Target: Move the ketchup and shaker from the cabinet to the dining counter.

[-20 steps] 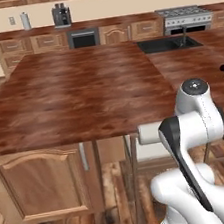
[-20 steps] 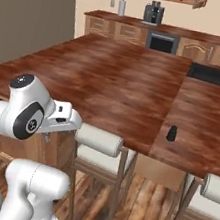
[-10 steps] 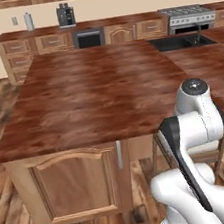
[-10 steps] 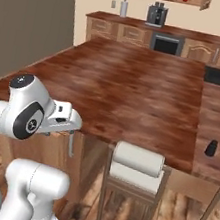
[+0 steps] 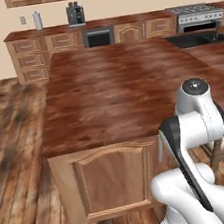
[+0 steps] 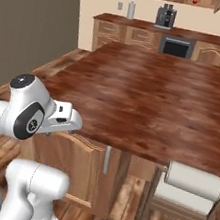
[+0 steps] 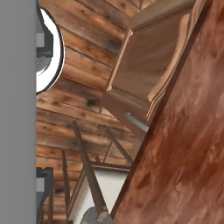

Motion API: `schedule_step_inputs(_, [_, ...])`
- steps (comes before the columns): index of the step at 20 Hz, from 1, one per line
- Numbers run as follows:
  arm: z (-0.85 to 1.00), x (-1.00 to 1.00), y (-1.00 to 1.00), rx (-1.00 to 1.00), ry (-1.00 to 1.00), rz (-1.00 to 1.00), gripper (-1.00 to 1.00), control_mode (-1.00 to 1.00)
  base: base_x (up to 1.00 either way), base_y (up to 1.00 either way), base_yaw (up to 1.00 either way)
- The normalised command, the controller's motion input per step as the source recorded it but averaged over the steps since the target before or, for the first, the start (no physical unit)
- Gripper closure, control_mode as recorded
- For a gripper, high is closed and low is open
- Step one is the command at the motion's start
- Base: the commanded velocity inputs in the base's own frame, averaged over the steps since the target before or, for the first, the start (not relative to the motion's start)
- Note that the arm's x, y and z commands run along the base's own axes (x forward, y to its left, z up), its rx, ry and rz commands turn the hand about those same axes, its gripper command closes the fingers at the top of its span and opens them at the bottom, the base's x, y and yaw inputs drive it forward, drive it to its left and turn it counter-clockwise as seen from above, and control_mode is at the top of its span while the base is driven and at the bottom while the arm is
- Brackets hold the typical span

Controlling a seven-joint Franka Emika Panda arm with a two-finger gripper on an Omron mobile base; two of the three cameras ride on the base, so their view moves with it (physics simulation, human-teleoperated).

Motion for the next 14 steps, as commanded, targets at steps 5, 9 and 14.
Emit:
schedule_step_inputs(5, [0.00,0.00,0.00,0.00,0.00,0.00,-1.00,1.00,0.27,0.90,-0.02])
schedule_step_inputs(9, [0.00,0.00,0.00,0.00,0.00,0.00,-1.00,1.00,0.28,0.89,-0.03])
schedule_step_inputs(14, [0.00,0.00,0.00,0.00,0.00,0.00,-1.00,1.00,0.31,0.87,-0.03])
